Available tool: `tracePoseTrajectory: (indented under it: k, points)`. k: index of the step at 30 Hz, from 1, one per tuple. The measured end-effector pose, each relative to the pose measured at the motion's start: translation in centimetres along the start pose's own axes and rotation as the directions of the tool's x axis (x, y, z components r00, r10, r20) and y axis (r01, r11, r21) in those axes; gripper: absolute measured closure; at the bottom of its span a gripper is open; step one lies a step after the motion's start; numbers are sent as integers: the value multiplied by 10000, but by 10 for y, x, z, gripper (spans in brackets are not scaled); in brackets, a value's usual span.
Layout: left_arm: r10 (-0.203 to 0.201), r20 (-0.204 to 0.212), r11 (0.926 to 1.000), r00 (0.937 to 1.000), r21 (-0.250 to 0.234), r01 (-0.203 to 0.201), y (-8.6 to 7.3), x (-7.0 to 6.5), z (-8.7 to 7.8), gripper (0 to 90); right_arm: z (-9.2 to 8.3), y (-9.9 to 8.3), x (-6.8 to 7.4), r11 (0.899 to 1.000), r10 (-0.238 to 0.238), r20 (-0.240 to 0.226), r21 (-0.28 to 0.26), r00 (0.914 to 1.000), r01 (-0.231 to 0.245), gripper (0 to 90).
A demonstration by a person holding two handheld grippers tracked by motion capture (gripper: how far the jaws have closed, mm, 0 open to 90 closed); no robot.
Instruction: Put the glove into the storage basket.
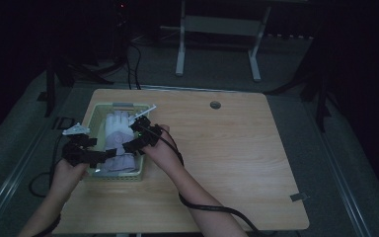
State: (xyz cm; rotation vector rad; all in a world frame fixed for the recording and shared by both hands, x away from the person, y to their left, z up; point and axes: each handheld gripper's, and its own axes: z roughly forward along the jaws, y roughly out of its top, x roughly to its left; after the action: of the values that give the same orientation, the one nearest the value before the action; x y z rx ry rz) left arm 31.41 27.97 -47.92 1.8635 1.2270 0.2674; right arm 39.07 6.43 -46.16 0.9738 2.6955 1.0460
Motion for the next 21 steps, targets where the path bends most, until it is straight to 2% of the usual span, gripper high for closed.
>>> tracePoseTrajectory:
  k: [6,11,17,21]
  points:
    - [297,355,9996,9989,0,-297,1,-21,5,18,-13,-9,-10,9999,-37,-19,-164,10000,37,161]
    - [657,406,9978,9970,-19,-657,3,-39,12,18,-24,-16,-16,9996,-258,166,-99,9995,260,161]
    - [1173,622,9930,9911,86,-1181,4,-62,19,18,-40,-28,-27,9990,-275,269,-345,9993,284,161]
    - [1415,560,9898,9884,71,-1421,7,-74,23,18,-46,-38,-36,9992,-227,278,-315,9994,236,161]
